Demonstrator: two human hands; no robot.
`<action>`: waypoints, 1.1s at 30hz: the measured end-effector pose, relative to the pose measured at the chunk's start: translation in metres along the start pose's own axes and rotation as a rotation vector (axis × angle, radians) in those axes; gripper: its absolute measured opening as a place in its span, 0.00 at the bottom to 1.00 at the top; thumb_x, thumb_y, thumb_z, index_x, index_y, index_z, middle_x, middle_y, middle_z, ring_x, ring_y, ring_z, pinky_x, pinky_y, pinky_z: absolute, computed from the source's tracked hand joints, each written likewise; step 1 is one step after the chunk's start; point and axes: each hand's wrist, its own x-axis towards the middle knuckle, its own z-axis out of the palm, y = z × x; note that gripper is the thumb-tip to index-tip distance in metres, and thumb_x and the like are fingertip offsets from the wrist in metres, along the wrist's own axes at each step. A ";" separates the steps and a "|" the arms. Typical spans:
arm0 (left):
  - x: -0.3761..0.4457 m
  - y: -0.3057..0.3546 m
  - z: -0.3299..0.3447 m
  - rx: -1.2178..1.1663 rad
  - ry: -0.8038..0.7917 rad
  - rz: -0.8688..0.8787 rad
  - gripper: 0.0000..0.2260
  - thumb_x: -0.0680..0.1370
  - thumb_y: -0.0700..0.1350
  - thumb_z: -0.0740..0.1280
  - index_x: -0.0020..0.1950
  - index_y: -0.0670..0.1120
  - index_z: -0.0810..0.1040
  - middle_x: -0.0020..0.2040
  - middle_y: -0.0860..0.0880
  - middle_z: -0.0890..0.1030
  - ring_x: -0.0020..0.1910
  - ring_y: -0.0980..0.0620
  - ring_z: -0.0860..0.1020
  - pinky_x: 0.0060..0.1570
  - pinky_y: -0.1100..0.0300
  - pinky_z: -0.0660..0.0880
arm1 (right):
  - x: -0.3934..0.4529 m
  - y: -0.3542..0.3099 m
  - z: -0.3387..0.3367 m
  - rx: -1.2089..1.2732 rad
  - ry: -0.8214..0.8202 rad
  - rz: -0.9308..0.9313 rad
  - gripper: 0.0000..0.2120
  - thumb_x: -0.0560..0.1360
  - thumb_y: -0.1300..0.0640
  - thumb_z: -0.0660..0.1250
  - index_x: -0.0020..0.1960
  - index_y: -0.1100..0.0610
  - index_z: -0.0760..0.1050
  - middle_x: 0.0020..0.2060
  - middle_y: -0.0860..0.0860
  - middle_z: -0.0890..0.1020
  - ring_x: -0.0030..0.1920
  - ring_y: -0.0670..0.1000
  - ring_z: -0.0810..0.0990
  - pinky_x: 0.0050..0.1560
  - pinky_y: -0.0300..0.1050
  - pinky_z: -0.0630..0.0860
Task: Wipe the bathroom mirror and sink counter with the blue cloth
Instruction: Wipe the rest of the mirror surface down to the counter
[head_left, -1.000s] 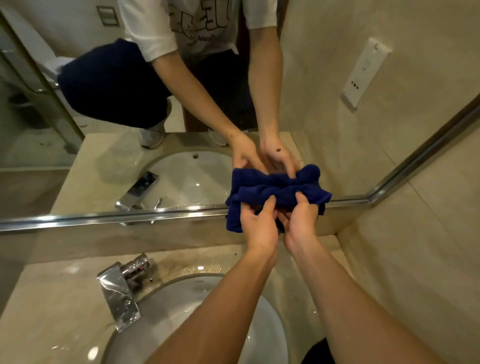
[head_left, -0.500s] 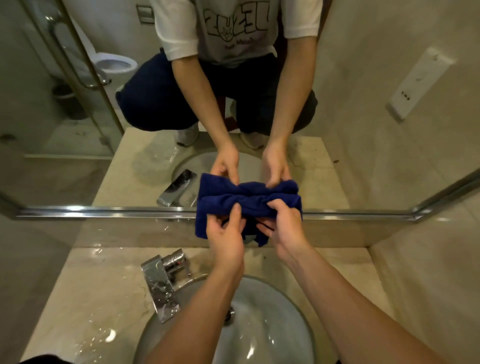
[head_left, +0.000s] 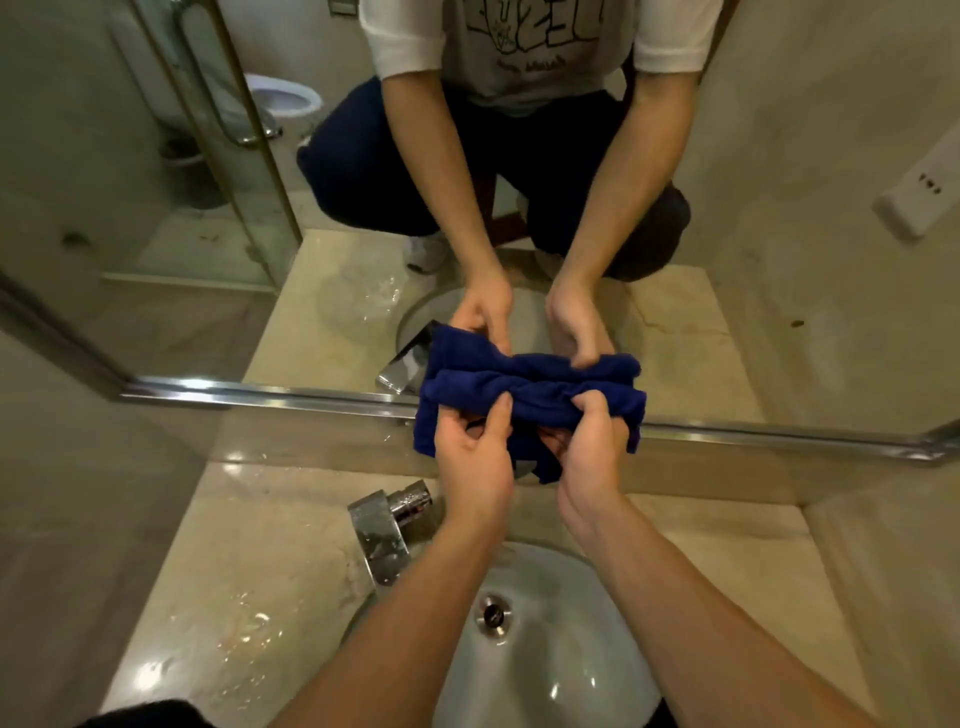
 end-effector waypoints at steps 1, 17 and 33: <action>0.006 0.008 -0.015 0.026 0.022 0.016 0.11 0.80 0.41 0.68 0.61 0.51 0.75 0.51 0.53 0.83 0.50 0.57 0.83 0.52 0.58 0.78 | -0.008 0.008 0.012 -0.009 -0.034 0.019 0.09 0.75 0.62 0.62 0.51 0.53 0.77 0.47 0.54 0.85 0.47 0.55 0.84 0.46 0.51 0.81; 0.065 0.073 -0.147 0.150 0.122 0.104 0.10 0.81 0.42 0.65 0.62 0.48 0.73 0.55 0.47 0.82 0.54 0.53 0.81 0.58 0.53 0.78 | -0.079 0.085 0.128 -0.178 -0.148 0.119 0.10 0.77 0.61 0.62 0.57 0.57 0.76 0.50 0.54 0.84 0.48 0.52 0.84 0.41 0.43 0.80; 0.119 0.133 -0.258 0.071 0.316 0.114 0.11 0.82 0.39 0.63 0.63 0.50 0.73 0.55 0.49 0.82 0.56 0.49 0.81 0.57 0.53 0.78 | -0.136 0.162 0.248 -0.308 -0.296 0.276 0.14 0.78 0.58 0.62 0.64 0.57 0.72 0.56 0.57 0.80 0.53 0.58 0.81 0.56 0.57 0.80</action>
